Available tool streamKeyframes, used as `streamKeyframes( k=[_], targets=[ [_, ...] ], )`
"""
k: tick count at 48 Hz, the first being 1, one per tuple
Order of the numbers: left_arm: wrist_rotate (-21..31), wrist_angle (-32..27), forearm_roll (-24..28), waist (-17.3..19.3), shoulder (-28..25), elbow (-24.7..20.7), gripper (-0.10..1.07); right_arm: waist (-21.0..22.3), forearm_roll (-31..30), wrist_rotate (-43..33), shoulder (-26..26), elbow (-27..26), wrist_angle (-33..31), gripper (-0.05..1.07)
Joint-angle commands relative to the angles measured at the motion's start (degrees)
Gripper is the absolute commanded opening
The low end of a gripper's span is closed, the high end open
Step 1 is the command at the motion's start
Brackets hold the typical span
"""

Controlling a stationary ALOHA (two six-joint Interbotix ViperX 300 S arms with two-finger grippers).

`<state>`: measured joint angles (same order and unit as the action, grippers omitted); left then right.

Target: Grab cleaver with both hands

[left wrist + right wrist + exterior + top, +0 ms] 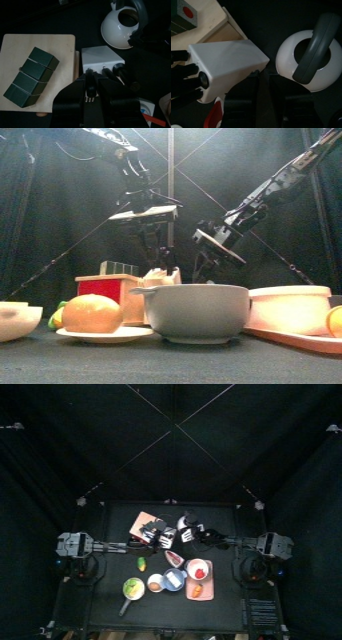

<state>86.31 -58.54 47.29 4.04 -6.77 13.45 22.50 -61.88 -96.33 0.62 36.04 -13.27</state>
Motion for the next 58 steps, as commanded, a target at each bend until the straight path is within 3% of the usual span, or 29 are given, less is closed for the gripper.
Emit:
streamKeyframes(
  k=[1,22,35,58],
  targets=[
    [0.0,-0.1,0.2,0.1,0.6,-1.4,0.56,0.2,-0.1,0.1,1.0,-0.9,0.2,0.59],
    [-0.4,-1.2,0.3,-0.6,3.4,-1.3,0.55,0.2,-0.2,0.1,1.0,-0.7,0.2,0.59],
    [-4.0,-3.9,0.4,-2.0,5.5,-1.8,0.55,0.2,-0.2,0.2,1.0,-0.7,0.2,0.59],
    [-5.0,-9.2,2.2,-7.1,11.8,-1.8,0.55,0.2,-0.4,0.2,1.3,-0.4,0.2,0.59]
  ],
)
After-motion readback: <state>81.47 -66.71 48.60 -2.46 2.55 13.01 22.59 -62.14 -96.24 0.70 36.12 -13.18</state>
